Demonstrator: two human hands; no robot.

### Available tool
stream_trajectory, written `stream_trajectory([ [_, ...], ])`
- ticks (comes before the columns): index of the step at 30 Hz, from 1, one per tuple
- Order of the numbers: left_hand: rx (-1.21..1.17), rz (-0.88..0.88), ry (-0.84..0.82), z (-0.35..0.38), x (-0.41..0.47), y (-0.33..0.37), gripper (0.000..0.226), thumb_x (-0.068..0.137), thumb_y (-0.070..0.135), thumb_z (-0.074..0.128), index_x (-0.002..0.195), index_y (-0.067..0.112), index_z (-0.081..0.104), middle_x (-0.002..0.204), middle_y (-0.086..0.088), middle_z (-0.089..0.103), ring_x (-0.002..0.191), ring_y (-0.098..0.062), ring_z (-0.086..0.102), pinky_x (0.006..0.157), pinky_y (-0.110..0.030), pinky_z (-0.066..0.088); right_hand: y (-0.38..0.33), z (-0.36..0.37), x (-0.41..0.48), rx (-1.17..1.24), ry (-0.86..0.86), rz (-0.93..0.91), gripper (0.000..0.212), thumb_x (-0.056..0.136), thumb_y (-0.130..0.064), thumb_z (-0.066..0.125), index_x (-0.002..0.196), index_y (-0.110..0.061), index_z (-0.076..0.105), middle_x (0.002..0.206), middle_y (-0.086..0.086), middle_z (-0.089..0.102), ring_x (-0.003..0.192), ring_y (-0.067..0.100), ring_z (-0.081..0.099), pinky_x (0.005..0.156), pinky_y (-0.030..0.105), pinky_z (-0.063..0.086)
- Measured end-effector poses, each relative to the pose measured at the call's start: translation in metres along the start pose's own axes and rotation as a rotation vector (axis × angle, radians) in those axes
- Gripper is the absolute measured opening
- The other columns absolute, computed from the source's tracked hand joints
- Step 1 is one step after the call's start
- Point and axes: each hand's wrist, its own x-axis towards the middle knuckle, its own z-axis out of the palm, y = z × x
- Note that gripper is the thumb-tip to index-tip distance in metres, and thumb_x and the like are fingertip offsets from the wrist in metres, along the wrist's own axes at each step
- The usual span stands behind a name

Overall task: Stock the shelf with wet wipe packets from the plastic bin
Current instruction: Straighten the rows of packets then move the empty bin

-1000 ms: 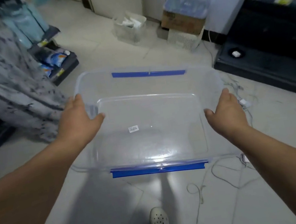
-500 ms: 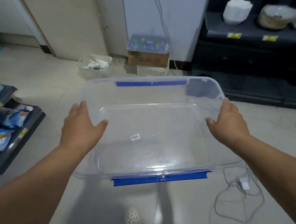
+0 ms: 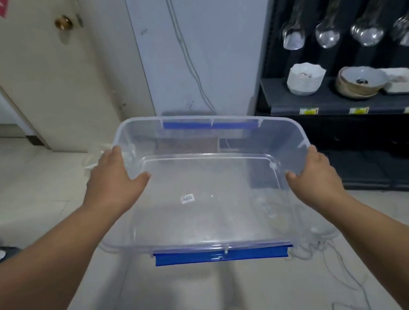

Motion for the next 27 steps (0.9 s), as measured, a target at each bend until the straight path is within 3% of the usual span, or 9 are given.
stream_trajectory([
  [16, -0.012, -0.046, 0.079, 0.049, 0.273, 0.041, 0.06, 0.076, 0.05, 0.067, 0.118, 0.012, 0.049, 0.115, -0.013, 0.056, 0.103, -0.036, 0.056, 0.081, -0.044, 0.049, -0.113, 0.02, 0.285, 0.04, -0.04, -0.115, 0.078, 0.092, -0.038, 0.056, 0.151, -0.011, 0.013, 0.15, 0.016, 0.03, 0.126, 0.04, 0.043, 0.099, 0.047, 0.042],
  [23, -0.049, -0.024, 0.054, 0.096, 0.418, 0.024, 0.067, 0.074, 0.055, 0.066, 0.123, 0.012, 0.048, 0.116, -0.015, 0.057, 0.102, -0.036, 0.056, 0.083, -0.041, 0.047, -0.175, 0.063, 0.39, 0.045, -0.045, -0.066, 0.08, 0.094, -0.039, 0.053, 0.152, -0.01, 0.007, 0.153, 0.016, 0.025, 0.13, 0.039, 0.039, 0.103, 0.044, 0.037],
  [27, -0.012, 0.002, 0.018, 0.119, 0.497, 0.018, 0.073, 0.077, 0.056, 0.067, 0.128, 0.009, 0.044, 0.122, -0.016, 0.055, 0.107, -0.036, 0.055, 0.088, -0.044, 0.048, -0.206, 0.091, 0.444, 0.055, -0.051, -0.009, 0.077, 0.092, -0.038, 0.056, 0.15, -0.009, 0.014, 0.146, 0.018, 0.033, 0.121, 0.04, 0.046, 0.097, 0.045, 0.043],
])
